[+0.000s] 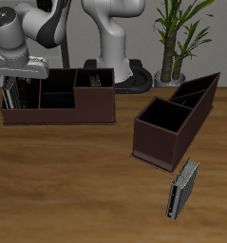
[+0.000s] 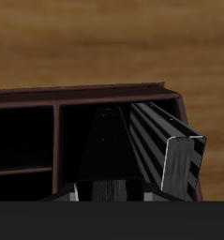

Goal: Place the orange book into the back desk caddy's right compartment and place the right striped book into the back desk caddy's left compartment and place the black book into the back desk caddy's left compartment

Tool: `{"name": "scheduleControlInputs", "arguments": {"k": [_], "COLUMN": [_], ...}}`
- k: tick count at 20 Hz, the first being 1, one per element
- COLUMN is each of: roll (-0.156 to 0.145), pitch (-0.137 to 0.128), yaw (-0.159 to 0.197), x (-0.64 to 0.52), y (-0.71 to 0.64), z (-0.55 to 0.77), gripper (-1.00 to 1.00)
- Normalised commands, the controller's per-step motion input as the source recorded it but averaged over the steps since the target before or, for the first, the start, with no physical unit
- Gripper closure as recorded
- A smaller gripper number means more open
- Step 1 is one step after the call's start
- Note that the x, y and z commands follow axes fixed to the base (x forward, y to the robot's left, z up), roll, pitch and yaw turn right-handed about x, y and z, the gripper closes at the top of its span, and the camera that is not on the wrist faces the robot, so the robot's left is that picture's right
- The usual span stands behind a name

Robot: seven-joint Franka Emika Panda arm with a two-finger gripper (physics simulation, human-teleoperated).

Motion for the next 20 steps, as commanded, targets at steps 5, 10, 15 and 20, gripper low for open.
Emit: {"name": "scheduleControlInputs", "arguments": {"k": [5,10,15,20], "roll": [-0.006,-0.015,-0.003,0.01], "pitch": [0.086,0.062,-0.008,-0.035], "yaw": [0.008,0.006,0.001,0.016], "x": [0.09,0.06,-0.01,-0.02], "y": [0.04,0.02,0.05,0.11], "z": [-0.28,-0.12,0.11,0.2], "gripper": [-1.0,-1.0,-1.0,-1.0]}}
